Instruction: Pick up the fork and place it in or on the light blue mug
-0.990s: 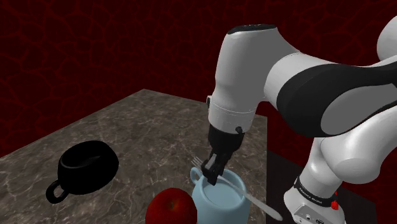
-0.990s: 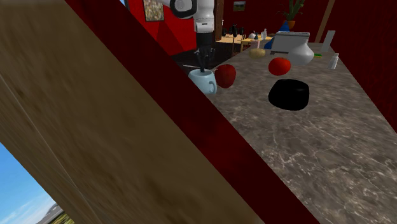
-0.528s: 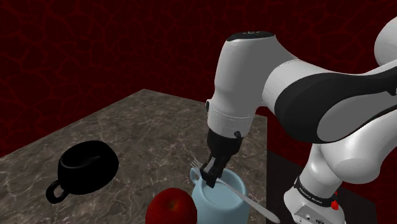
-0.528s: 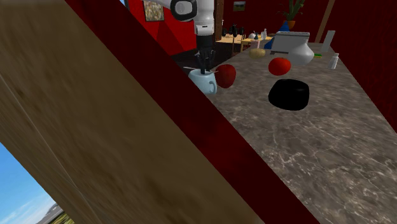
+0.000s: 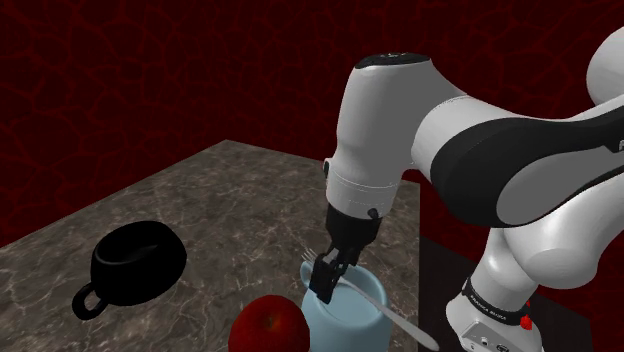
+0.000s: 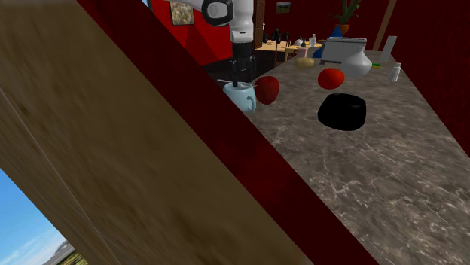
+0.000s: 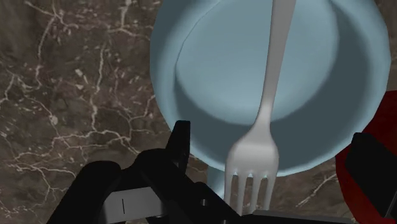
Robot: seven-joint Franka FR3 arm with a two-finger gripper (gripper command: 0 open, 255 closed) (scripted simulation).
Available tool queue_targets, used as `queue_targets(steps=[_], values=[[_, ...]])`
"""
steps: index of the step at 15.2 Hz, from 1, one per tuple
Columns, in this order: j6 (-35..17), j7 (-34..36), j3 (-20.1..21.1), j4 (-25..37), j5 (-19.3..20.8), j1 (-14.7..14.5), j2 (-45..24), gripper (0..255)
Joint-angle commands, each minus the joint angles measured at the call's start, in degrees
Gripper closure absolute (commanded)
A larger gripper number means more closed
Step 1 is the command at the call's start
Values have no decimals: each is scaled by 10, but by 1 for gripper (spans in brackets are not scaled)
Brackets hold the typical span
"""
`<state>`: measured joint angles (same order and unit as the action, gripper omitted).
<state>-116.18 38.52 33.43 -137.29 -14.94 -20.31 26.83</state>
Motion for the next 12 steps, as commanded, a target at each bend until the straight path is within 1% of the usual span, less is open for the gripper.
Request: queue_targets(steps=[1, 4, 12], values=[[21, -1, -5, 14, 1, 0, 7, 0], [77, -1, -19, 58, 5, 0, 20, 0], [77, -1, -19, 58, 5, 0, 20, 0]])
